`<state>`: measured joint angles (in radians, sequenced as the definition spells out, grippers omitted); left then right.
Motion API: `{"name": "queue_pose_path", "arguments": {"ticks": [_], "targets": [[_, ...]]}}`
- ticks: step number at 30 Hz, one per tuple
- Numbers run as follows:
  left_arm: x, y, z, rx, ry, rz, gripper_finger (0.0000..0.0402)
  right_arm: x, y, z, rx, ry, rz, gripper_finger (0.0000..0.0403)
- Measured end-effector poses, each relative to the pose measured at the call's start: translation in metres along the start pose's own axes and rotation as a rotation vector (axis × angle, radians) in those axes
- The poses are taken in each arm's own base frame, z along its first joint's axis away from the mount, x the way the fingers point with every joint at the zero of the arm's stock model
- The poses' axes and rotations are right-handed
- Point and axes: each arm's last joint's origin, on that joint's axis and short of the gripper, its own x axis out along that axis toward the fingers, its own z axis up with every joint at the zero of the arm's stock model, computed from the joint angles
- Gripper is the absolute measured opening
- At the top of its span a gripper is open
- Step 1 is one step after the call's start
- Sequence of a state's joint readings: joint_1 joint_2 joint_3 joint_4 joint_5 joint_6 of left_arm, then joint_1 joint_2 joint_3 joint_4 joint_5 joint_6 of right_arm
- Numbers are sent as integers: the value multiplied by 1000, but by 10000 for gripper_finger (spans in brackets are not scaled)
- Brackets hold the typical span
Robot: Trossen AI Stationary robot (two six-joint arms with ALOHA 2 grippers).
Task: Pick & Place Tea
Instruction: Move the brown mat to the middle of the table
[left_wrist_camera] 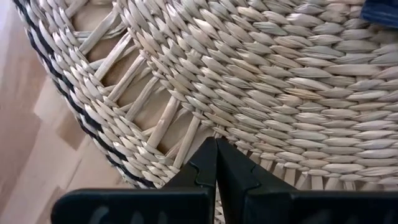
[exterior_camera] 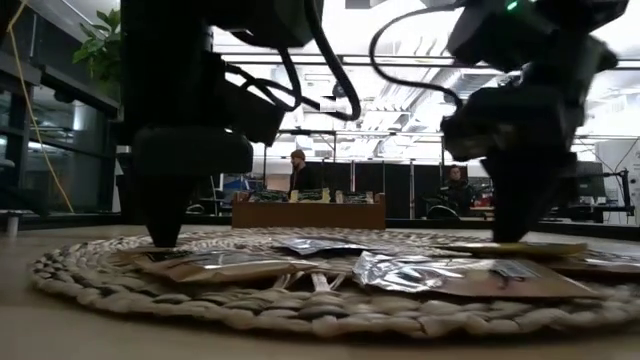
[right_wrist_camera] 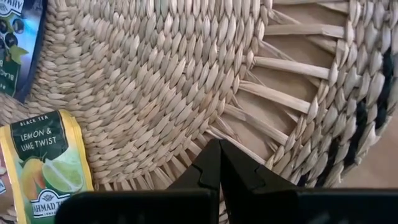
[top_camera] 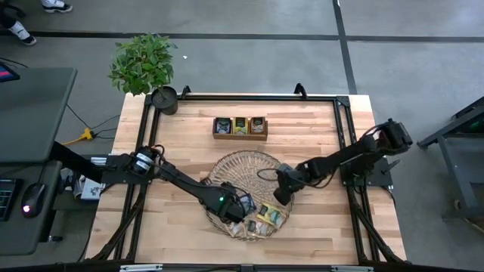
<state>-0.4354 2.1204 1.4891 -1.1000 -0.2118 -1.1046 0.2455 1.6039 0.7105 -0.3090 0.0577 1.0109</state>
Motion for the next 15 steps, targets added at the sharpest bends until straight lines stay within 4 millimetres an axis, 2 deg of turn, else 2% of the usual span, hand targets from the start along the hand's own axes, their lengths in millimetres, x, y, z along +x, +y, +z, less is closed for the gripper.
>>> {"name": "queue_pose_path", "arguments": {"ticks": [3, 7, 15], "targets": [[-1, 2, 2, -11, 14, -7, 0, 0, -5, 7, -9, 12, 10, 0], [-6, 4, 4, -61, 0, -25, 0, 0, -5, 8, -40, 20, 18, 0], [-35, 24, 5, -148, -71, -15, 0, -12, -4, 8, -76, 8, 50, 0]]}}
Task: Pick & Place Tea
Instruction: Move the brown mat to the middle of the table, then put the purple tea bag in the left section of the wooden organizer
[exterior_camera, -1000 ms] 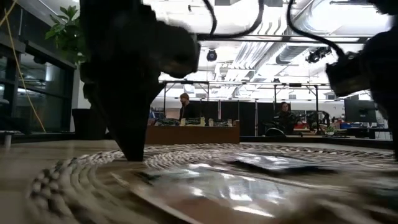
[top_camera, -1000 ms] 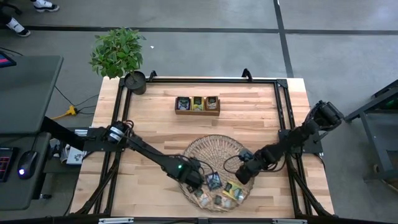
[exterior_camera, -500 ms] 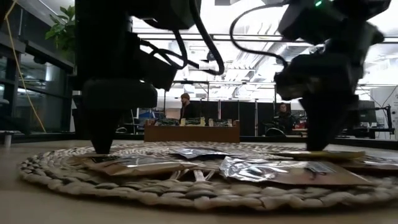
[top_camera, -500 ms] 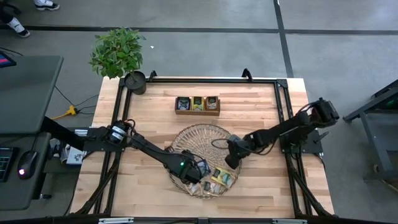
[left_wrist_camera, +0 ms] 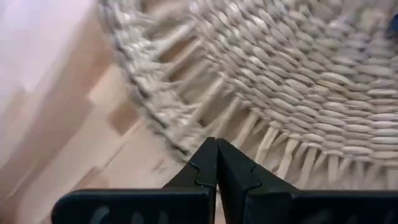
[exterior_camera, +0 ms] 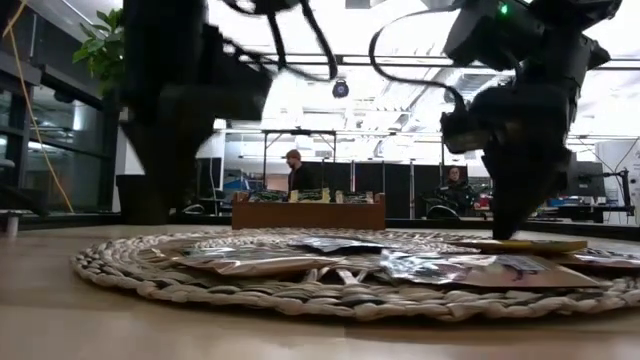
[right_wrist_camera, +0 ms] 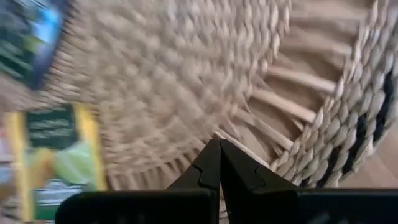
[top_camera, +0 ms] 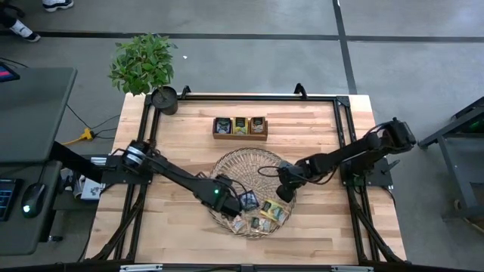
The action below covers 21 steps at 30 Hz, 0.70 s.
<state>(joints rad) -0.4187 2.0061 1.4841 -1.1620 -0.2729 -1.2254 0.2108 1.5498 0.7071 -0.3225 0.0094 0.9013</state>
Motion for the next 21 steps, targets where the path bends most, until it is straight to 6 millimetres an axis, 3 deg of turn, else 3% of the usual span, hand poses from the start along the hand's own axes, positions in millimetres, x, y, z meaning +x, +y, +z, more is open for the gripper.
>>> {"name": "queue_pose_path", "arguments": {"ticks": [9, 15, 21], "targets": [[-21, 9, 4, -59, -48, -52, 0, -43, 9, 6, -77, -110, 173, 0], [-26, -12, 11, 61, -95, -284, 0, -68, 24, -2, -185, -189, 313, 0], [-35, -30, 20, 164, -200, -491, 0, -72, 42, -27, -399, -215, 347, 0]]}}
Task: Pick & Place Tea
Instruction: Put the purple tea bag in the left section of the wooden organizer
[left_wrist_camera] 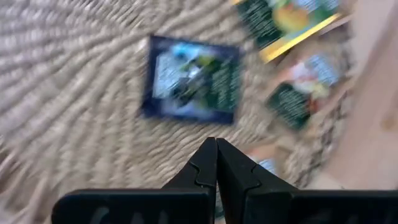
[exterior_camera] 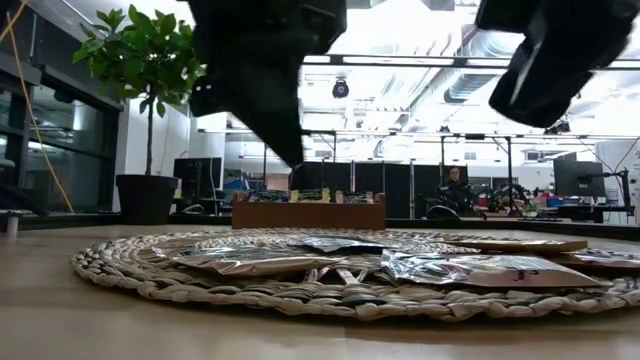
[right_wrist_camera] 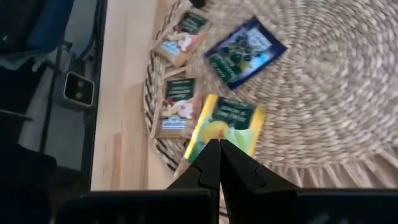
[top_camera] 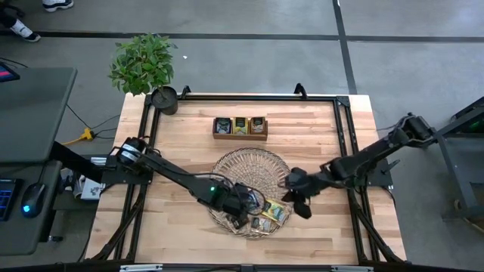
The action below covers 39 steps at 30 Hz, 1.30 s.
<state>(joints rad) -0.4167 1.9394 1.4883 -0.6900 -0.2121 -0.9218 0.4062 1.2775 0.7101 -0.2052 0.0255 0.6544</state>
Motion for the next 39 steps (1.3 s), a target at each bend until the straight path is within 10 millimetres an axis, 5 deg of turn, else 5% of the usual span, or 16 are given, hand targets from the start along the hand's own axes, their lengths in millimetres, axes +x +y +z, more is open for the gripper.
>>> {"name": "queue_pose_path", "arguments": {"ticks": [17, 36, 39], "targets": [[15, 16, 24, 12, 14, -25, 0, 53, 33, -23, 45, -131, 21, 0], [25, 30, 31, 60, 89, -13, 0, 52, 38, -25, 64, -154, 20, 0], [39, 30, 30, 61, 109, -15, 0, 52, 38, -25, 65, -157, 20, 0]]}}
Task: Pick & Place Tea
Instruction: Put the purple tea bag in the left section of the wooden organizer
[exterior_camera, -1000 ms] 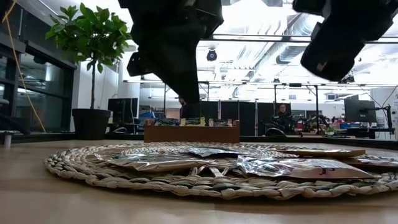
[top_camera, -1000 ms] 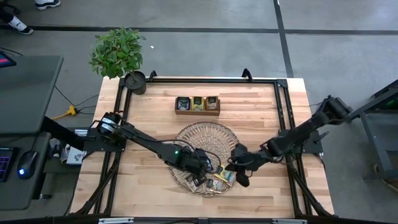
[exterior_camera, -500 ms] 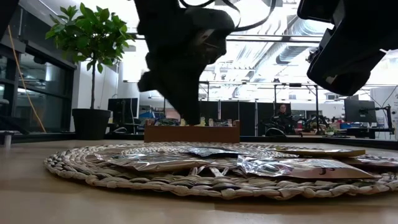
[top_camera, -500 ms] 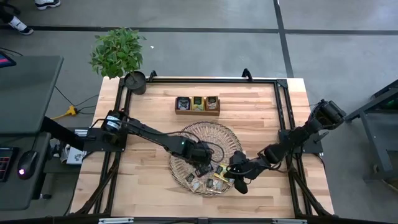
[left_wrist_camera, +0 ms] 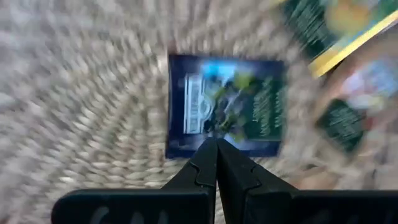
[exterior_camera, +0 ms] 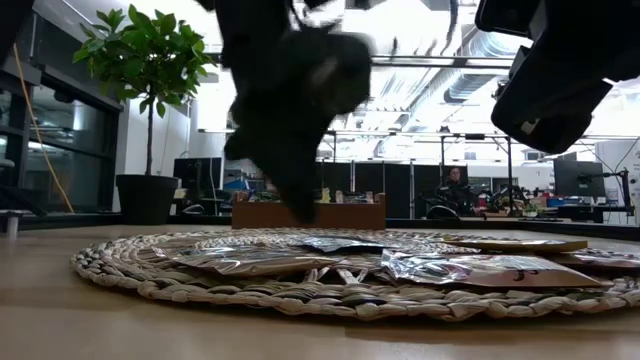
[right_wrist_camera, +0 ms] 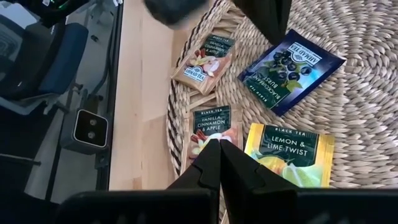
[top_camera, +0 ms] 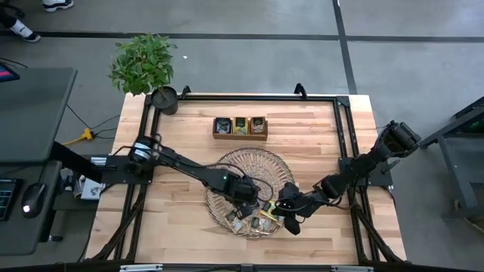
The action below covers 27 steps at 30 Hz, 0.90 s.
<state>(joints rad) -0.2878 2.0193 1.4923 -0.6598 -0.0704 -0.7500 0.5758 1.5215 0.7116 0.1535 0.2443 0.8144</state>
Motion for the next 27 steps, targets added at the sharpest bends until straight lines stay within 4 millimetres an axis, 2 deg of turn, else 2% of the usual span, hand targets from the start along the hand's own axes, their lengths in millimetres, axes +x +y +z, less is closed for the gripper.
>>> {"name": "queue_pose_path", "arguments": {"ticks": [3, 10, 19, 22, 27], "targets": [[10, 2, -5, 21, 65, -5, 0, 0, 0, 0, 5, -2, 1, 0], [23, 0, -4, 18, 59, -12, 0, 0, 3, 2, -39, -2, 47, 0], [23, 2, -3, 9, 67, -7, 0, 0, 3, 3, -384, -13, 58, 2], [23, 2, -3, 8, 68, -7, 0, 1, -1, 7, -514, -14, 53, 17], [23, 2, -3, 7, 70, -9, 0, 4, -13, 15, -588, -6, 13, 66]]}}
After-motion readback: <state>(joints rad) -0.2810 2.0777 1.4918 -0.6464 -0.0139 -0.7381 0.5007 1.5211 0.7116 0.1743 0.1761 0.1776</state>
